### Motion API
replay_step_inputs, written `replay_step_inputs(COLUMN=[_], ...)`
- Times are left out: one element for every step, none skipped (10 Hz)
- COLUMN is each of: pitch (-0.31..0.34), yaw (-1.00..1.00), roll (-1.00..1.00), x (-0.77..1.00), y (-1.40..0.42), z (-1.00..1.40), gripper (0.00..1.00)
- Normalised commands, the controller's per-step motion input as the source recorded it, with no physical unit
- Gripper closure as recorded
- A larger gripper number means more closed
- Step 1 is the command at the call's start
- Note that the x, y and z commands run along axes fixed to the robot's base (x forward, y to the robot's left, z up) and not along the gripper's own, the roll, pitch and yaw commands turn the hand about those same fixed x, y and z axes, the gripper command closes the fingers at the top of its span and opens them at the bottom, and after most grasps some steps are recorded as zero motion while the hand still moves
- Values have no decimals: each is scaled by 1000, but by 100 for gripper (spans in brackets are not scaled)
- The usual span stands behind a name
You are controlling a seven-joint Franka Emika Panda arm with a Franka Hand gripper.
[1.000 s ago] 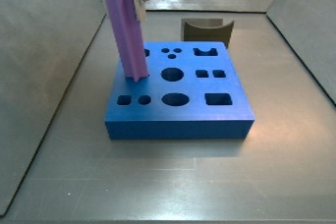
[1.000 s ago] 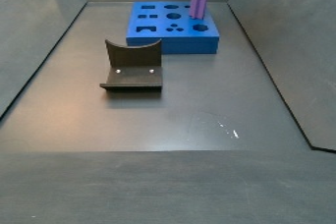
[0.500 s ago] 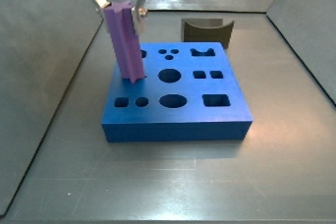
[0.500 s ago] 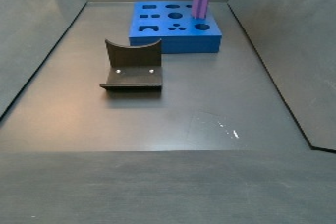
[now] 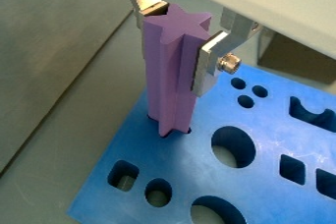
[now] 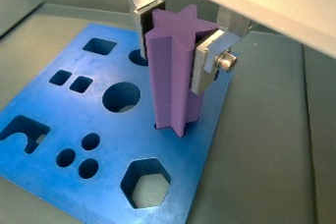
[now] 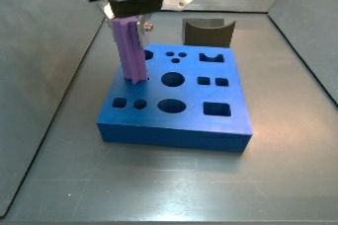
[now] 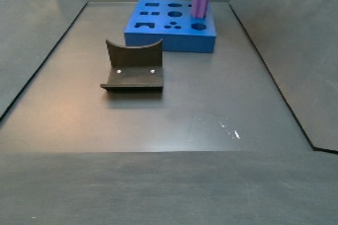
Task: Insert the star object.
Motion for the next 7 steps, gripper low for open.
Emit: replay_step_inputs(pitch=[-44,-154,-253,-227,-259,-136,0], yaw=[-263,103,180,77,0,0,0], roll=[61,57,80,54,-67,-49,0], x=[106,49,0,0,0,0,0], y=[0,31,0,0,0,6,0], z=[-1000,-894,-677,-520,-340,-169,0], gripper=[100,100,100,100,100,100,100])
